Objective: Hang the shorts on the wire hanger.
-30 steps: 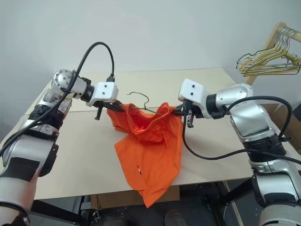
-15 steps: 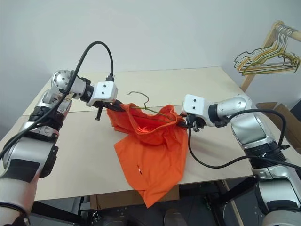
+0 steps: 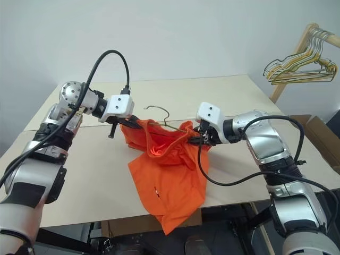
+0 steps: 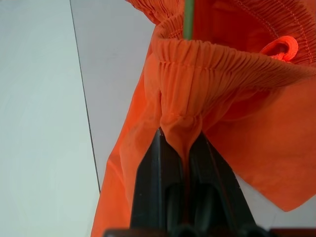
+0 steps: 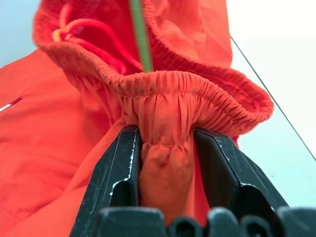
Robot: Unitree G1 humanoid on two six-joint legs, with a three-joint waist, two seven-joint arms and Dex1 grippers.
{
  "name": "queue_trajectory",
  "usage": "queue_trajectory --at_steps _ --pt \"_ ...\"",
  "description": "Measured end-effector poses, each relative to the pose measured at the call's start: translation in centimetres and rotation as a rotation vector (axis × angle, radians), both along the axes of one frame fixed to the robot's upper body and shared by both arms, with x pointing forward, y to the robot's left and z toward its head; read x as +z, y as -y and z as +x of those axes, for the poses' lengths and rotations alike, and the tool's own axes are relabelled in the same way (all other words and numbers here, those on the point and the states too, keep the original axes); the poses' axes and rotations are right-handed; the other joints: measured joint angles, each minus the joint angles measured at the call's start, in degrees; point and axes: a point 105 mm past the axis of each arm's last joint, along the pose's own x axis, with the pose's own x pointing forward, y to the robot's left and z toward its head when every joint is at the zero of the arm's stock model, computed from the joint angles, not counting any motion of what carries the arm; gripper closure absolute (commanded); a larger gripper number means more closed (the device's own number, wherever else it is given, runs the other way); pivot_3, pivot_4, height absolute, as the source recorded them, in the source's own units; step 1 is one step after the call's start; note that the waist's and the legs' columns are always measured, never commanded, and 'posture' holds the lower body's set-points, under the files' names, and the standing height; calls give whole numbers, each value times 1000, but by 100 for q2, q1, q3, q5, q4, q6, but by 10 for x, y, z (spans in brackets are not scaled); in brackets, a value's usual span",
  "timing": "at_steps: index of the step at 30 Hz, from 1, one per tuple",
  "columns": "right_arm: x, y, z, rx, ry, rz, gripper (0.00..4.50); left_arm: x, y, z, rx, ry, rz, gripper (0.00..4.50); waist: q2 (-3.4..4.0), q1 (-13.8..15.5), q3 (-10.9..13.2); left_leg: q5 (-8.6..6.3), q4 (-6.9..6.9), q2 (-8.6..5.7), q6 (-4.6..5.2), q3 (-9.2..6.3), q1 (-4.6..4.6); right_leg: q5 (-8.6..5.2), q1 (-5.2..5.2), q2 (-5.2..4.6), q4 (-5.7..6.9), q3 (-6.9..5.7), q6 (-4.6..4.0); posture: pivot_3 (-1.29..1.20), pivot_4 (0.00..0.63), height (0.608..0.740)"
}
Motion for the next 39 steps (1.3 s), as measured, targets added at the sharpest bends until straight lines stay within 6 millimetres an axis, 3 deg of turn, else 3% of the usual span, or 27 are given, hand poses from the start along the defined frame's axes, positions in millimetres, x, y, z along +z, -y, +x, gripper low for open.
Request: queue_trajectory --at_steps 5,10,14,17,23,25,30,34,37,39 --pt "-5 3 0 -40 -64 17 4469 4 0 1 11 -6 -42 4500 0 -23 0 0 0 1 0 0 0 0 -2 0 0 0 0 -111 0 740" --pt "-2 3 0 -48 -62 33 4469 8 -1 2 17 12 -90 4500 0 -51 0 0 0 1 0 -1 0 0 -2 1 0 0 0 -114 0 740" --pt "-2 2 -1 -52 -62 38 4500 9 -3 4 40 -5 -150 3486 0 -56 0 0 0 1 0 -2 -3 0 -4 1 0 -2 0 -120 0 740" --pt "-1 4 -1 -72 -63 45 4500 7 -7 8 72 -5 -171 2419 1 -58 -1 0 0 0 0 -3 -4 0 -4 -1 1 -1 0 -123 0 740" --pt "17 32 -5 -144 -28 53 4500 -2 -38 17 215 -2 -152 464 1 -60 -1 0 0 -1 0 -3 -5 0 -4 -2 -1 -3 0 -139 0 740" --pt "19 40 -7 -171 -33 58 4500 -3 -44 19 242 7 -153 29 1 -60 -1 0 0 -1 0 -2 -6 0 -4 -3 -3 -3 0 -146 0 740" --pt "30 55 -9 -247 -28 102 4500 13 -46 30 324 64 -291 29 1 -67 -1 0 0 0 0 -2 -12 0 -8 -3 -2 -4 0 -173 0 740" --pt "34 68 -11 -331 -35 128 4500 44 -37 25 281 11 -540 29 1 -90 -1 0 2 0 0 -3 -23 0 -14 -6 1 -6 0 -198 0 740" --pt "40 76 -12 -414 -30 156 4500 76 -24 7 155 -6 -780 29 4 -141 -3 0 3 3 0 -12 -22 0 -13 -8 7 -4 1 -207 0 740" --pt "43 84 -12 -500 -40 183 4500 84 -21 -10 85 -42 -882 29 7 -216 -5 0 3 4 0 -36 -18 0 -10 -8 10 -1 0 -221 0 740"
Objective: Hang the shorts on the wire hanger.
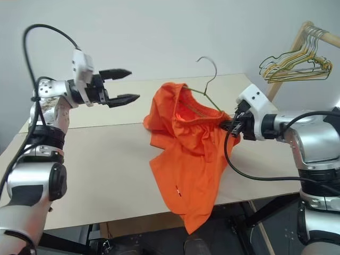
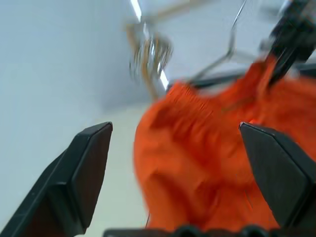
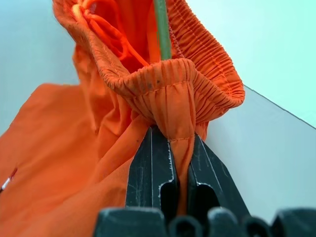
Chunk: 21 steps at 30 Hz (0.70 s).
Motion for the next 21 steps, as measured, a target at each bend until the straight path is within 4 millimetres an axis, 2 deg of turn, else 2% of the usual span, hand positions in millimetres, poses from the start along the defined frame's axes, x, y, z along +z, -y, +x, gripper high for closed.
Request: queue_trajectory --at_steps 3,6,13,17,21 --pt "3 20 3 -173 -17 54 4500 -11 8 -22 -76 -34 -90 29 9 -64 -6 0 -1 -1 0 -14 17 0 11 -2 -1 9 0 -226 0 740" --pt "2 34 2 -295 -39 107 4500 -24 13 -32 -94 -81 -128 29 9 -108 -6 0 -1 -2 0 -22 17 0 15 0 -3 7 -1 -232 0 740" --pt "-13 77 7 -704 -70 148 4500 -18 31 -48 -97 -87 -269 29 17 -191 -13 0 -2 -6 0 -24 22 0 27 -5 -4 14 0 -238 0 740" --pt "-3 110 10 -999 -67 299 4500 -11 40 -56 -119 -77 -326 29 38 -216 -25 1 -12 -9 -1 -21 27 0 29 -4 -6 20 0 -234 0 740" --pt "-8 141 1 -1237 -53 256 4500 -12 43 -56 -118 -90 -335 29 41 -239 -27 0 -19 -11 -1 -17 42 0 50 -3 -19 24 0 -237 0 740"
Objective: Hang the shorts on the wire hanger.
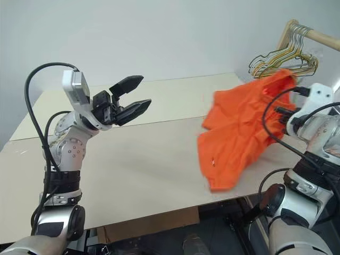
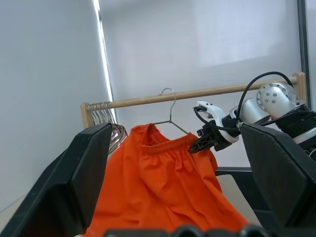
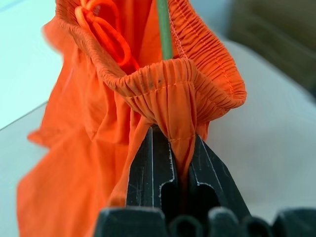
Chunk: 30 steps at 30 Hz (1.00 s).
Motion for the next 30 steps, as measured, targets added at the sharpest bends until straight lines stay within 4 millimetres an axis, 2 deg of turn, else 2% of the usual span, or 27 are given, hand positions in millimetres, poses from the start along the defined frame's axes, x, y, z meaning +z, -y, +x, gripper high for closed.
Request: queue_trajectory --at_steps 4,11,16,20,30 --pt "-8 14 -1 -161 16 44 4500 -2 5 0 -15 -9 -11 29 10 -79 -4 0 -16 -2 0 11 38 -1 31 0 -37 12 1 -235 0 740" --pt "14 39 1 -372 116 -52 4500 0 7 -3 -23 -14 -41 29 17 -208 -6 0 -28 -2 1 18 43 -2 37 2 -34 22 3 -234 0 740" --pt "22 49 9 -464 141 -61 4500 -11 12 -8 -46 -34 -30 29 19 -281 -7 -1 -33 -1 1 23 47 -2 40 4 -38 27 3 -232 0 740" --pt "16 59 12 -521 127 -66 4500 -14 13 -9 -53 -41 -23 29 20 -282 -7 -1 -35 -2 2 31 51 -2 45 4 -74 31 3 -224 0 740" --pt "4 85 20 -562 142 59 4500 -17 16 -13 -68 -37 -6 29 22 -255 -6 -1 -44 -4 2 71 55 -3 51 4 -87 36 4 -188 0 740"
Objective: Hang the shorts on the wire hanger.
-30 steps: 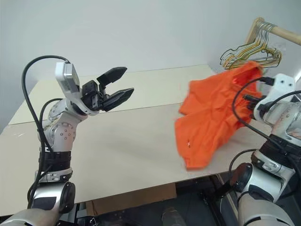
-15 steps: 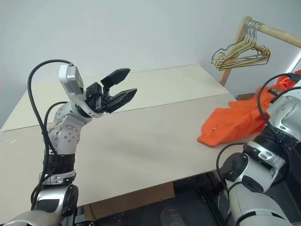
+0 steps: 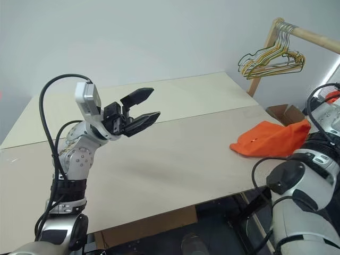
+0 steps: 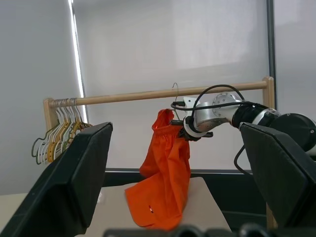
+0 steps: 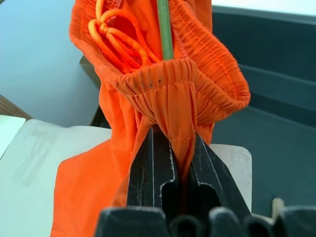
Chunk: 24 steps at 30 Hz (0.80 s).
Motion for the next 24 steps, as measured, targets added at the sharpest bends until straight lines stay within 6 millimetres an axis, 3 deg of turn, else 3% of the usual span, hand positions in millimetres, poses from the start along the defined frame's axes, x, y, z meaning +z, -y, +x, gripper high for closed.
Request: queue_trajectory --at_steps 4,8,20,24 --pt "6 8 3 10 105 115 4500 1 -2 -2 7 7 10 29 3 15 3 0 -12 -1 0 10 11 -1 13 1 -13 1 1 -175 0 740" --pt "-3 12 3 8 121 150 4500 1 -3 -2 17 5 6 29 3 30 4 0 -26 -2 0 14 31 -1 39 0 -32 2 2 -162 0 740" --pt "-5 10 7 32 70 104 4500 -3 -4 -5 8 -19 -14 29 2 54 7 -2 -55 -2 1 16 90 -1 103 0 -78 3 5 -163 0 740" --pt "-4 13 3 12 3 39 3291 0 -5 -8 -18 -14 -33 0 4 70 8 -2 -56 -2 2 18 90 -1 103 -1 -80 5 6 -159 0 740"
